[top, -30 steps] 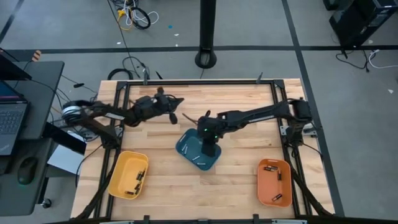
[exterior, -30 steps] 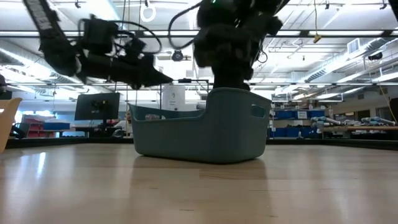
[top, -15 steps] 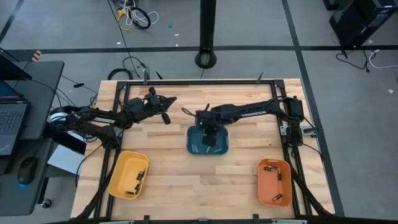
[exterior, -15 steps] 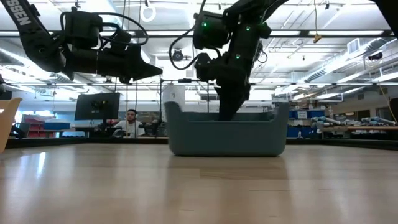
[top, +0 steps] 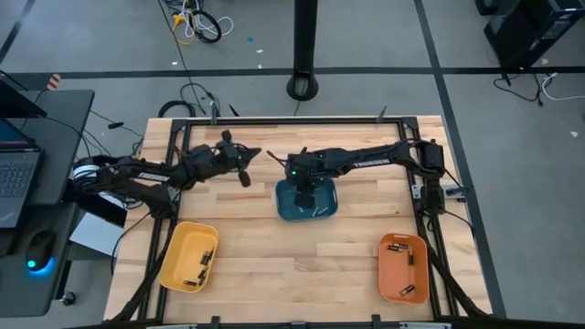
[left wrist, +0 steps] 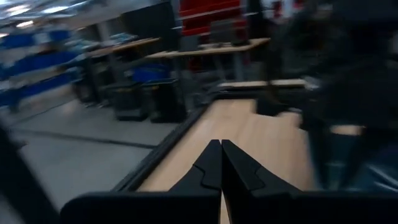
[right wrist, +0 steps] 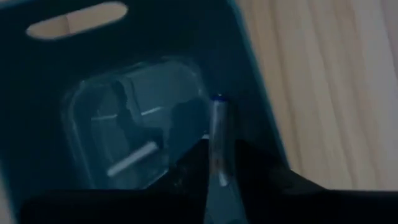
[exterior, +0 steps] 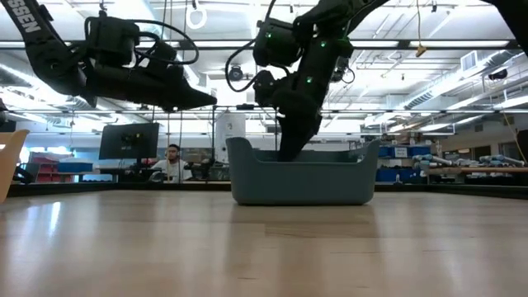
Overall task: Sort batteries
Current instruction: Put the silver battery into the blue bin, then return to Home Position
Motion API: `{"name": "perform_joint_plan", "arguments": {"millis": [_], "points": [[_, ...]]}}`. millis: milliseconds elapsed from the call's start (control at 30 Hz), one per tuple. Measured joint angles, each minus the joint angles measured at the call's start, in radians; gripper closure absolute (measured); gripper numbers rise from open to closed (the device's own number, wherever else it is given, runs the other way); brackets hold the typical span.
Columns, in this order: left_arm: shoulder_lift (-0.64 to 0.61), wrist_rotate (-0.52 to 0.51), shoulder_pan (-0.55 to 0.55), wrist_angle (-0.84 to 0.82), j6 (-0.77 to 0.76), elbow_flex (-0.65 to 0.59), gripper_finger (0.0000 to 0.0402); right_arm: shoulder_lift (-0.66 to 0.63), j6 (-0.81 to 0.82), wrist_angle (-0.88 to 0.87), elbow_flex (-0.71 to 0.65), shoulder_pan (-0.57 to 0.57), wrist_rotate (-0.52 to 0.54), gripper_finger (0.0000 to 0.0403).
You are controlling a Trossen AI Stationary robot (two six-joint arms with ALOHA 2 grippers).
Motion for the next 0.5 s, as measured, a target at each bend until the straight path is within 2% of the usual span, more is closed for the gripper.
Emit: {"name": "perform_joint_plan", "arguments": {"millis": [167,300,400,500], "points": [[0.000,0.113,-0.075,-0.001,0.070,0.000,0.0396,-0.060,-0.019,-0.037,-0.001,0.017,-0.002,0.0264],[0.000,0.118,-0.158,-0.058,0.083,0.000,0.0396,-0.132,-0.013,-0.104,-0.001,0.031,-0.001,0.0240],[0.000,0.118,-0.224,-0.122,0.102,0.000,0.0396,-0.199,-0.015,-0.252,-0.014,0.048,0.000,0.0257],[0.001,0.130,-0.292,-0.199,0.106,0.000,0.0396,-0.255,-0.019,-0.369,-0.086,0.071,0.000,0.0308]]}}
